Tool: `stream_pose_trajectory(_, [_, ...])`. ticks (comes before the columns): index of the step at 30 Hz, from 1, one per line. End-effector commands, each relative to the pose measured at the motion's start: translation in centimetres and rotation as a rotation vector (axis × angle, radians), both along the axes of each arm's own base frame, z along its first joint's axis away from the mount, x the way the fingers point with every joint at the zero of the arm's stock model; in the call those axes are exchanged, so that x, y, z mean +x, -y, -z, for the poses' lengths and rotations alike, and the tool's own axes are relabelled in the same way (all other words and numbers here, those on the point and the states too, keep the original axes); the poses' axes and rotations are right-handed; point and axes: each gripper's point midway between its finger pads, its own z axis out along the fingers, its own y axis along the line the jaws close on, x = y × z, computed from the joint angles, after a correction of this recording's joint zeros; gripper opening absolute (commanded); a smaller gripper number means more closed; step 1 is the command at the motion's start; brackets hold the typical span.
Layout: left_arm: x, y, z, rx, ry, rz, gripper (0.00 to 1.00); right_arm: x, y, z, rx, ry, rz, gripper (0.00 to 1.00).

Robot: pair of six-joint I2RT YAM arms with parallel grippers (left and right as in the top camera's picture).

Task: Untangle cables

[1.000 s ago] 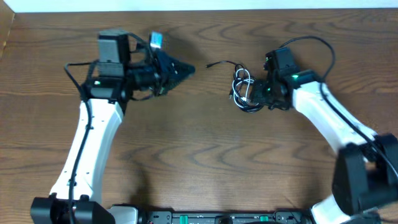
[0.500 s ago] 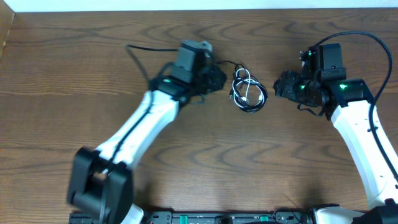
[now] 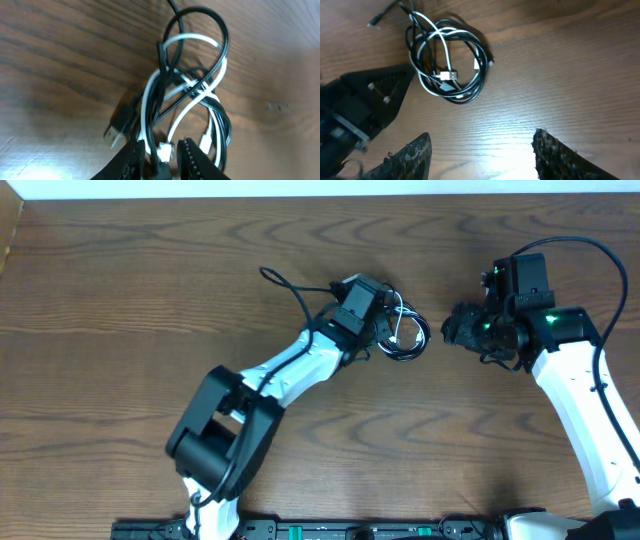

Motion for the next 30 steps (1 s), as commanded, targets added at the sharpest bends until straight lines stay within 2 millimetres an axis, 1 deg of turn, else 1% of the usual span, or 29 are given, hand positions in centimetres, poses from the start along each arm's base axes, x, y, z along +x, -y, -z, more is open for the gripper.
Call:
stream_pose_trajectory(1, [0.4, 0.1, 2.1, 0.038, 0.012, -0.084, 0.28, 0.0, 0.7, -0.1, -0.037, 0.002, 0.002, 0.62])
stream_pose_trajectory(5, [-0.1, 0.3, 4.2, 0.091, 0.011, -0.103, 0.28, -0.1, 0.7, -0.1, -0.045, 0.0, -0.011, 0.62])
stream_pose_trajectory(9, [-0.5, 0.5, 5.3, 0.11, -0.003, -0.094, 0.27, -0.2, 0.8, 0.0, -0.049, -0.004, -0.013, 0.62])
stream_pose_trajectory(11, [-0.6, 0.5, 5.4, 0.111, -0.004, -0.094, 0.27, -0.3, 0.8, 0.0, -0.05, -0.004, -0.013, 0.62])
stream_pose_trajectory(12, [-0.5, 0.5, 5.4, 0.111, -0.003, -0.094, 0.26, -0.2, 0.8, 0.0, -0.049, -0.003, -0.013, 0.62])
stream_pose_trajectory(14, [-0.5, 0.4, 5.4, 0.112, -0.004, -0.095, 0.19, -0.2, 0.8, 0.0, -0.051, -0.001, -0.018, 0.62])
stream_pose_trajectory(15, [-0.5, 0.4, 5.4, 0.12, 0.0, -0.084, 0.11, -0.2, 0.8, 0.0, -0.052, -0.001, -0.02, 0.62])
stream_pose_trajectory(16, [-0.6, 0.4, 5.4, 0.134, 0.007, -0.063, 0.07, -0.2, 0.8, 0.0, -0.052, -0.001, -0.02, 0.62])
stream_pose_trajectory(19, [-0.8, 0.2, 4.7, 0.206, 0.049, 0.043, 0.07, -0.1, 0.8, -0.1, -0.051, 0.003, -0.02, 0.62])
stream_pose_trajectory(20, [-0.9, 0.0, 4.1, 0.223, 0.054, 0.064, 0.07, 0.0, 0.7, -0.1, -0.05, 0.008, -0.021, 0.62])
stream_pose_trajectory(22, [-1.5, -0.5, 2.3, 0.248, 0.061, 0.1, 0.07, 0.2, 0.6, -0.2, -0.043, 0.02, -0.028, 0.62])
stream_pose_trajectory(25, [-2.8, -0.3, -1.8, 0.253, 0.105, 0.222, 0.07, 0.8, -0.6, -0.8, -0.001, 0.056, -0.082, 0.62])
stream_pose_trajectory(26, [-3.3, 0.0, -3.0, 0.237, 0.117, 0.267, 0.07, 1.1, -1.4, -1.1, 0.03, 0.079, -0.118, 0.62])
stream_pose_trajectory(27, [-4.9, 0.5, -5.9, 0.181, 0.129, 0.361, 0.07, 1.4, -2.6, -1.7, 0.074, 0.111, -0.166, 0.64])
stream_pose_trajectory(30, [-7.3, 0.7, -9.2, 0.078, 0.108, 0.448, 0.07, 1.8, -4.4, -2.6, 0.144, 0.148, -0.218, 0.65])
